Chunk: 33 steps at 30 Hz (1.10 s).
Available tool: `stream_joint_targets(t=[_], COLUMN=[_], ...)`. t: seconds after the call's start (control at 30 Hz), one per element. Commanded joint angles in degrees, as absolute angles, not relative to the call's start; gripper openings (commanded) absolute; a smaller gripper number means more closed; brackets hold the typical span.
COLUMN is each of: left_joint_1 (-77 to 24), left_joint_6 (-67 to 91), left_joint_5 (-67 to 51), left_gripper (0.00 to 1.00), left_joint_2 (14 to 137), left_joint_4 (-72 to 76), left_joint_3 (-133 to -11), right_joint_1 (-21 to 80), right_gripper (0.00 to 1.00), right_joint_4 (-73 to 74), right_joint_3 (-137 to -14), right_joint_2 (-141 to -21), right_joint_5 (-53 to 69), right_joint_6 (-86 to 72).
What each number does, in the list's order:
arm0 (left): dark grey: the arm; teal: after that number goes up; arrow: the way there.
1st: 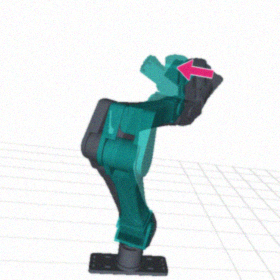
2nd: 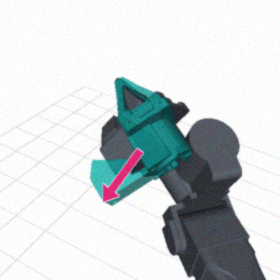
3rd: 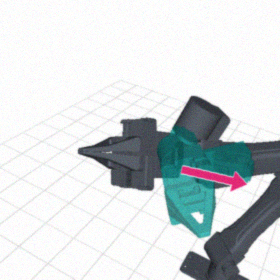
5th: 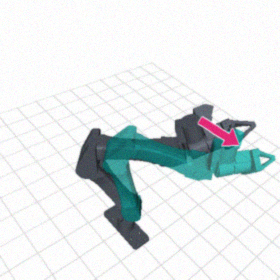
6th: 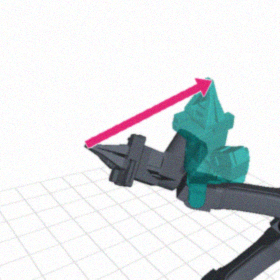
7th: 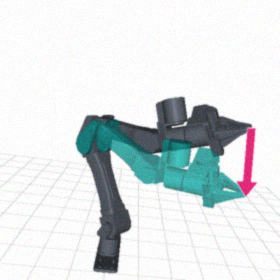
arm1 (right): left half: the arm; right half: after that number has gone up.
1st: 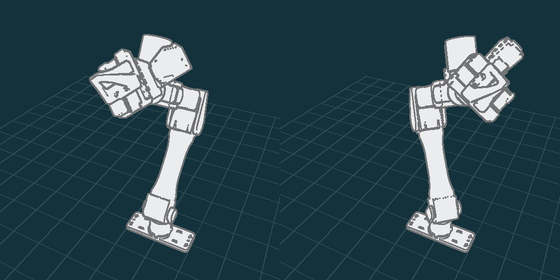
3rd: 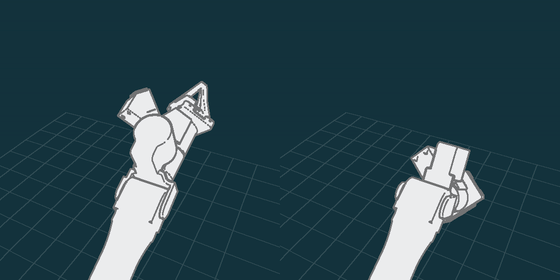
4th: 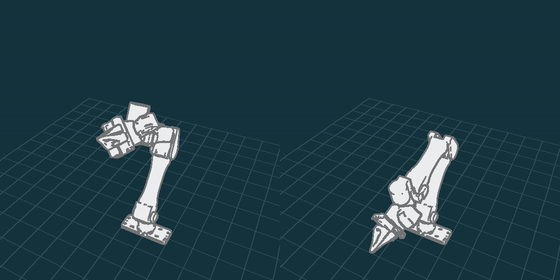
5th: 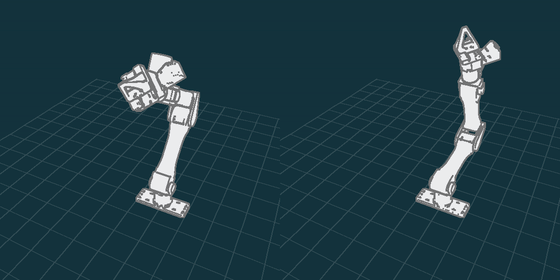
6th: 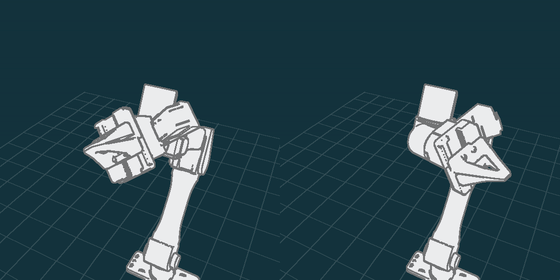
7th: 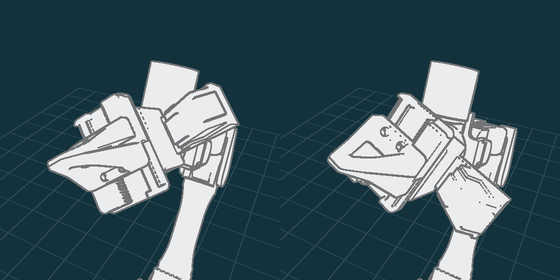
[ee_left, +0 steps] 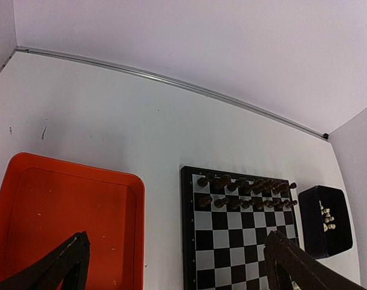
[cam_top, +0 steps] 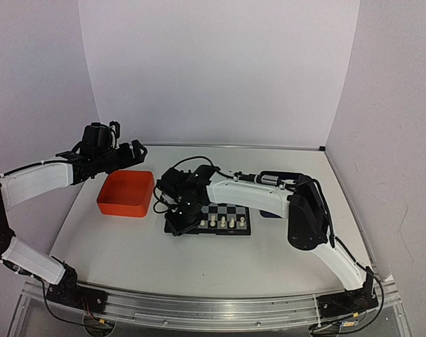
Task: Set up the chess pieces on the board
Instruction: Adjust the chess piece on the chessboard.
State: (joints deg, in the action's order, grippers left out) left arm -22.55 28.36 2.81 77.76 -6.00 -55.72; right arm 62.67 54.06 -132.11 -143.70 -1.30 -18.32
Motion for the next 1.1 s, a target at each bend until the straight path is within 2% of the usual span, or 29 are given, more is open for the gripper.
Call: stream_joint_targets(t=[0.0,0.57,1.07], left_joint_1=[-22.3,-22.3,-22.3], left_joint_6=[27.4,27.5,27.5], left_joint_5=[4.0,3.7,4.0], left_gripper=[1.0,1.0,1.0], left_joint_2=[77.1,76.7,76.3], left_joint_4=[-4.6,-4.7,-4.9], left_joint_3=[-56.4,-56.2,-56.5], right_joint_1=[62.5,61.5,60.5], right_gripper=[0.34,0.32,0.32], right_joint_4=[54.4,54.5,54.6], right_joint_3=[-135.6,-133.0,-133.7], right_joint_2=[-143.0,-144.0,-145.7], right_joint_5=[-1.6,5.4,2.0], right_joint_6=[-17.1,-8.5,-2.2])
